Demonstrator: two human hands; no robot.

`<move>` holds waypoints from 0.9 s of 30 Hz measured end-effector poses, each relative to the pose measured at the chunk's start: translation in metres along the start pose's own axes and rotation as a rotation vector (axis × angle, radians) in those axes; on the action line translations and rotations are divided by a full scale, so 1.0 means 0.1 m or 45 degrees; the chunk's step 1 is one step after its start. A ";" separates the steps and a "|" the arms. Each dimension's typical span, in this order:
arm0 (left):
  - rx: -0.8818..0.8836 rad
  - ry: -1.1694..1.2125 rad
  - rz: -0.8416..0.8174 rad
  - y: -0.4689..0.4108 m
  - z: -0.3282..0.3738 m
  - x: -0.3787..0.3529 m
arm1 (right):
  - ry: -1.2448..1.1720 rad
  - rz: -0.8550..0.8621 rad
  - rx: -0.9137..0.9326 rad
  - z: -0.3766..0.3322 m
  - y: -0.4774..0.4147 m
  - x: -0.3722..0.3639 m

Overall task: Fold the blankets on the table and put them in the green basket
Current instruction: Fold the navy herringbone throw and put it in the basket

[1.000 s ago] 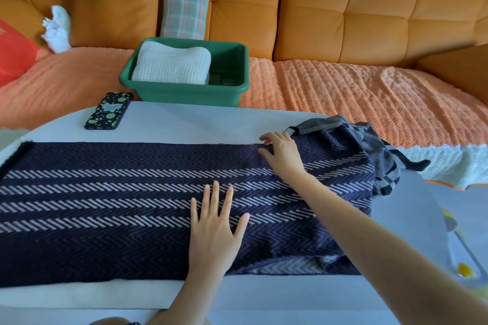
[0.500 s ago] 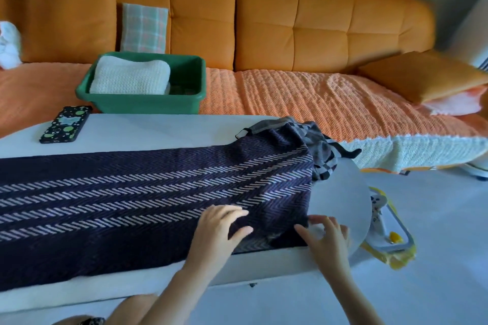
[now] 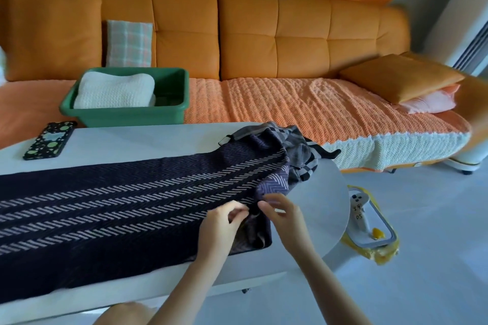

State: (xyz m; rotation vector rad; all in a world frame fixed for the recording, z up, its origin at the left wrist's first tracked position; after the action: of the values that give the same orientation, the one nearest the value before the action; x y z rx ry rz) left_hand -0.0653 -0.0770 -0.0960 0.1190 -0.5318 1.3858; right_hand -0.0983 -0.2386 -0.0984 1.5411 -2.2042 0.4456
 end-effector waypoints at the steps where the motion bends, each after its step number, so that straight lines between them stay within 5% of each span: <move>1: 0.014 0.086 0.036 -0.02 0.00 0.05 | 0.037 -0.044 -0.012 0.05 0.00 -0.05; 9: 0.498 0.602 0.393 -0.01 -0.57 0.33 | 0.498 -0.019 0.237 0.08 0.16 -0.17; 16: 0.783 0.910 0.484 0.05 -0.84 0.29 | 0.440 0.097 0.053 0.21 0.12 -0.12; 22: 0.860 1.013 0.498 0.12 -0.90 0.26 | 0.790 0.243 0.109 -0.01 -0.08 -0.21; 27: 0.823 0.996 0.438 0.13 -0.88 0.31 | 0.697 0.426 0.237 -0.09 -0.10 -0.02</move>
State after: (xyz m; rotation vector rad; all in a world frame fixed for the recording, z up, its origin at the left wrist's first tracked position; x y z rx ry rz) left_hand -0.0493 -0.0124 -0.1624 -0.0039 0.5816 1.7544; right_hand -0.0868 -0.2362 -0.0912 0.9639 -2.0082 1.0612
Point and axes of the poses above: each hand's wrist, its own y-axis away from the middle knuckle, its own x-axis out of the back of the hand, z = x × y, the point moved 9 cm from there along -y, towards the middle knuckle, and after that the axes turned 9 degrees about y, right-handed, at the moved point
